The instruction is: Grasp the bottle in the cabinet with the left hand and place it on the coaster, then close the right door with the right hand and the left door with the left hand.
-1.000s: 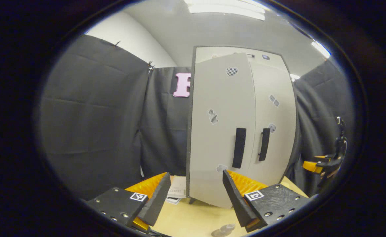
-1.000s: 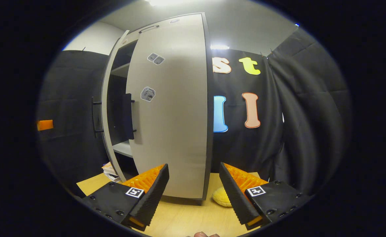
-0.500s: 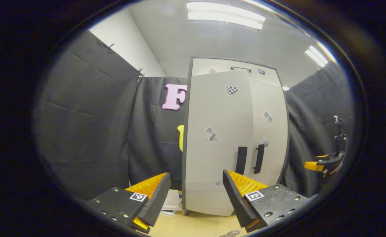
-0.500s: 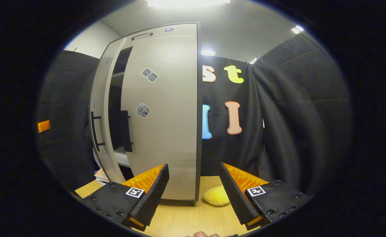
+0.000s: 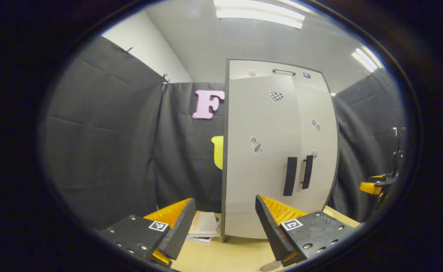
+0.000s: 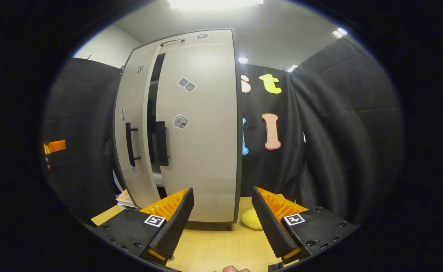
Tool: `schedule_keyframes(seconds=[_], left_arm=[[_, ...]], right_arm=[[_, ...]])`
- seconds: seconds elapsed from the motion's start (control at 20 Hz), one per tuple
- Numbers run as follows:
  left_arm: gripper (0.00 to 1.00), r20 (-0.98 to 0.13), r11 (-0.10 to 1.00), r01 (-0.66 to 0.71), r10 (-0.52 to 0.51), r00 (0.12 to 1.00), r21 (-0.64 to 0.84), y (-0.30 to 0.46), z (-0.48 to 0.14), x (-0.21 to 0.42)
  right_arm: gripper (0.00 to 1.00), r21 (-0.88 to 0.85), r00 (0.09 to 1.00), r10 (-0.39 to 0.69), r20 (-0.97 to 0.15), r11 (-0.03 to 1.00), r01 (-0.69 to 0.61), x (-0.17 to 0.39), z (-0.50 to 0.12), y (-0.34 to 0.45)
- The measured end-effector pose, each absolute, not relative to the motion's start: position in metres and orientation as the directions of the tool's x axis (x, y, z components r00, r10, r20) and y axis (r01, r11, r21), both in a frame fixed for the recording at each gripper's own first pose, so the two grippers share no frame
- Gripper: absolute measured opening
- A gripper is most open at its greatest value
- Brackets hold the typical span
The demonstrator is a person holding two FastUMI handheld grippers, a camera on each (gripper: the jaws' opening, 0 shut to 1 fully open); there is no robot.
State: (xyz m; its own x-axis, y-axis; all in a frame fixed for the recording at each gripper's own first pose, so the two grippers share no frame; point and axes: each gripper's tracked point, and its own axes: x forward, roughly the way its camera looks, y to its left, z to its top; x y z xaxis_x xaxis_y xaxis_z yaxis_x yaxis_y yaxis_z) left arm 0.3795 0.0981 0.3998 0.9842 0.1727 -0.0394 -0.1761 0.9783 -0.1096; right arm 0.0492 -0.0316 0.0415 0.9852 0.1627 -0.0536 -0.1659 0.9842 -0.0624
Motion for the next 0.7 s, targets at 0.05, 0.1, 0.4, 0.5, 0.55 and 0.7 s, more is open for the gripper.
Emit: schedule_keyframes(seconds=[0.05, 0.1, 0.4, 0.5, 0.55, 0.7], left_arm=[[0.92, -0.045, 0.979, -0.166, 0.162, 0.986, -0.122, 0.097, 0.398, 0.380], [0.92, -0.044, 0.978, -0.160, 0.155, 0.987, -0.133, 0.098, 0.397, 0.378], [0.92, -0.053, 0.974, -0.182, 0.177, 0.983, -0.132, 0.113, 0.377, 0.371], [0.92, -0.037, 0.980, -0.171, 0.168, 0.985, -0.105, 0.110, 0.377, 0.372], [0.92, -0.036, 0.983, -0.157, 0.154, 0.987, -0.097, 0.106, 0.376, 0.373], [0.98, -0.044, 0.987, -0.130, 0.127, 0.991, -0.090, 0.095, 0.367, 0.377]], right_arm=[[0.98, -0.050, 0.987, 0.156, -0.040, 0.986, -0.158, 0.046, 0.045, -0.032], [0.98, -0.039, 0.990, 0.137, -0.024, 0.990, -0.138, 0.043, 0.047, -0.036], [0.97, 0.012, 1.000, -0.018, -0.003, 1.000, 0.018, 0.016, 0.030, -0.054], [0.97, 0.011, 0.999, -0.037, -0.027, 0.999, 0.037, 0.011, 0.018, -0.054], [0.97, 0.006, 0.998, -0.042, -0.037, 0.999, 0.043, 0.009, 0.015, -0.056], [0.97, -0.008, 0.997, -0.068, -0.030, 0.998, 0.068, 0.006, 0.016, -0.064]])
